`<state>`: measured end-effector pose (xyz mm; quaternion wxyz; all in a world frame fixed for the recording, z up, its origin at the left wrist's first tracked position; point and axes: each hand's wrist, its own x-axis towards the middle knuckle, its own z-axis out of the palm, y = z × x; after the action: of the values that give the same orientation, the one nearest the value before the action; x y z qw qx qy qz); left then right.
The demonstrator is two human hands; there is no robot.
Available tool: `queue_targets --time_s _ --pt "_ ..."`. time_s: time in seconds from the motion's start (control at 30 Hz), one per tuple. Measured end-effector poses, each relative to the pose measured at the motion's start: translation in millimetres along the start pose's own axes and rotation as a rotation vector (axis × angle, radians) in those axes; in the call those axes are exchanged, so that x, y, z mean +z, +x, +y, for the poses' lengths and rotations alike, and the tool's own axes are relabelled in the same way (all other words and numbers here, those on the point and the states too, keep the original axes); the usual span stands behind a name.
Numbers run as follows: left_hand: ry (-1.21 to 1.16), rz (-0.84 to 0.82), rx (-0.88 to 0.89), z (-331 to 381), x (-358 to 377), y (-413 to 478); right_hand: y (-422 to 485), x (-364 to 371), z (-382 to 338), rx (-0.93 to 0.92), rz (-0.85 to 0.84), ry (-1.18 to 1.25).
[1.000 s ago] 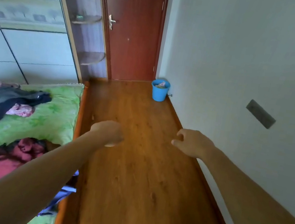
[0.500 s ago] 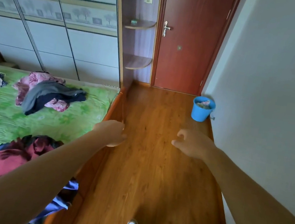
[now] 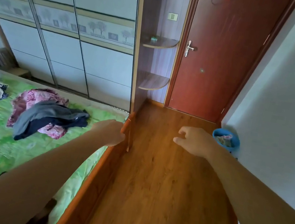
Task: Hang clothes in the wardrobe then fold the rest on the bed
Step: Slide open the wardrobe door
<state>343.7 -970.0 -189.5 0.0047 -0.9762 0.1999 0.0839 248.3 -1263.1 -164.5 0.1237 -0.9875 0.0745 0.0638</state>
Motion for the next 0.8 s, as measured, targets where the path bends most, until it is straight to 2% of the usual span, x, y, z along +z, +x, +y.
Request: queue_targets --time_s 0.1,0.37,0.57,0.8 --pt "0.012 0.01 -0.021 -10 -10 60 68 -13 5 -0.022 0.041 -0.017" --pt "0.004 0.051 -0.1 -18 -39 247 280 -42 36 -0.15 0.024 -0.023" --pt "-0.044 0.058 -0.227 -23 -89 386 447 -104 53 -0.24 -0.004 -0.01" --pt "-0.091 0.047 -0.334 -53 -135 512 602 -149 42 -0.349 -0.03 -0.045"
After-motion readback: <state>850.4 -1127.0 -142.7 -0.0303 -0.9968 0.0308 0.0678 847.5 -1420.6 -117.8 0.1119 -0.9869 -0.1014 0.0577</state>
